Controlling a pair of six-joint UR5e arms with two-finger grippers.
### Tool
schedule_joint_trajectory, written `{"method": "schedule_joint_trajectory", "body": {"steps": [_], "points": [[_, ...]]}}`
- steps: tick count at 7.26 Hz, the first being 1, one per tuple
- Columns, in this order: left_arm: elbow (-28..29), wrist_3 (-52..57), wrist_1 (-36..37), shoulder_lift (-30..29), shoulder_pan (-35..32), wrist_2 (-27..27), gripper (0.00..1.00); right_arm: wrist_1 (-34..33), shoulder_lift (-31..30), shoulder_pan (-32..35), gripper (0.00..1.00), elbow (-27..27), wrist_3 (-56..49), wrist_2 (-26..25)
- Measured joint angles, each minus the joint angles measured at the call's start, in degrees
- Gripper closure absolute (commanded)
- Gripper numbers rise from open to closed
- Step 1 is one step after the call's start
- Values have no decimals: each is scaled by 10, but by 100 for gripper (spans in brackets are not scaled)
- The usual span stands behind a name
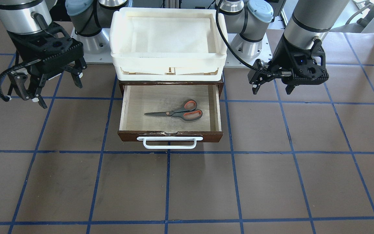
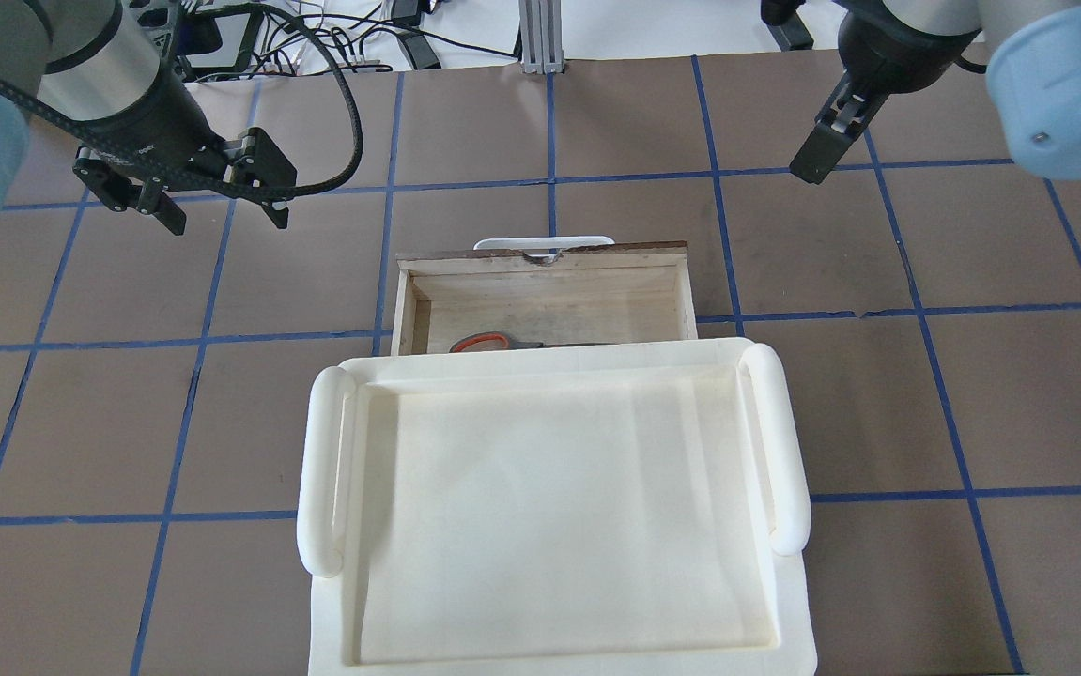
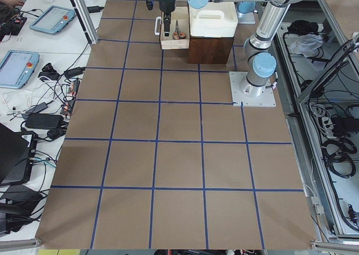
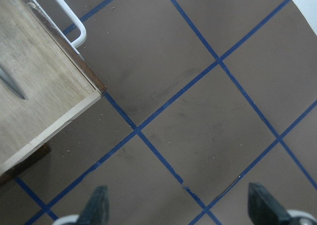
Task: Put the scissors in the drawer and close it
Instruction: 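Raise the right gripper out of the drawer and back to rest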
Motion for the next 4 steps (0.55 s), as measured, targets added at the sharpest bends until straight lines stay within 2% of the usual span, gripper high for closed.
{"method": "schedule_joint_trajectory", "body": {"steps": [4], "points": [[28,-9,13,-39,-4,-6,0,59,-4,-1,0,1,307,28]]}}
